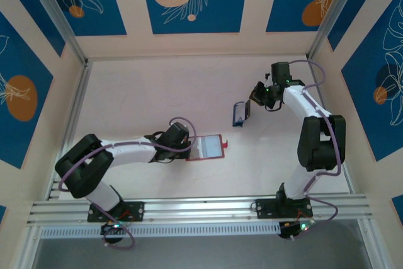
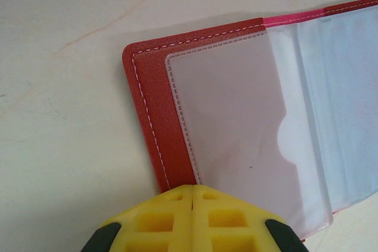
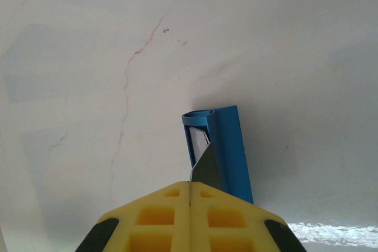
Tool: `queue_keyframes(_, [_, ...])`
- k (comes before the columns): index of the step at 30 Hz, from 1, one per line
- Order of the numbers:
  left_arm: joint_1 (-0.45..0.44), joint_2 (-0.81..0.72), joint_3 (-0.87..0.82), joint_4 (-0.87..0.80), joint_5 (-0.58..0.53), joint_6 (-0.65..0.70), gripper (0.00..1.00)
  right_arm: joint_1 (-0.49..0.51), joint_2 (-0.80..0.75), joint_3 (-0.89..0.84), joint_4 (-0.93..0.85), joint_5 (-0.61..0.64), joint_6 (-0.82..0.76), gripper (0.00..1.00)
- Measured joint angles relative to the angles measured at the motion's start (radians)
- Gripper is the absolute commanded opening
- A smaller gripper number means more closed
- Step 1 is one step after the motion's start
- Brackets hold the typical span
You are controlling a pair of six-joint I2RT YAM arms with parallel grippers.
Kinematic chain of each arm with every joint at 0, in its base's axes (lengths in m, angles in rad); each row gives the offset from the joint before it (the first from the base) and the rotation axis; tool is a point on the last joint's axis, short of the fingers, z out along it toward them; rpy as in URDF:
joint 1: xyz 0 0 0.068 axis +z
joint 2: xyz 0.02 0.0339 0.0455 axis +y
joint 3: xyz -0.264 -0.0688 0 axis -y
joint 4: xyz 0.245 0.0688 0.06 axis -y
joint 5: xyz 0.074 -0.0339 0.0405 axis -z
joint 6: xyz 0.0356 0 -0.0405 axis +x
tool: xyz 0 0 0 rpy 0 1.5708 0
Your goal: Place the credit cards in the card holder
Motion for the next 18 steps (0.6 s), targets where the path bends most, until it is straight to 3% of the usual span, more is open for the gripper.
queue_keyframes(11, [0.0,0.004,0.002,0.0,0.0,0.0,0.0,0.034,-0.06,0.0,-0.03,0.043,0.0,0.0])
queue_keyframes(18, [0.0,0.004,0.003,-0.002,0.0,0.0,0.0,0.141,-0.192,-0.038,-0.051,0.039,0.0,0.0])
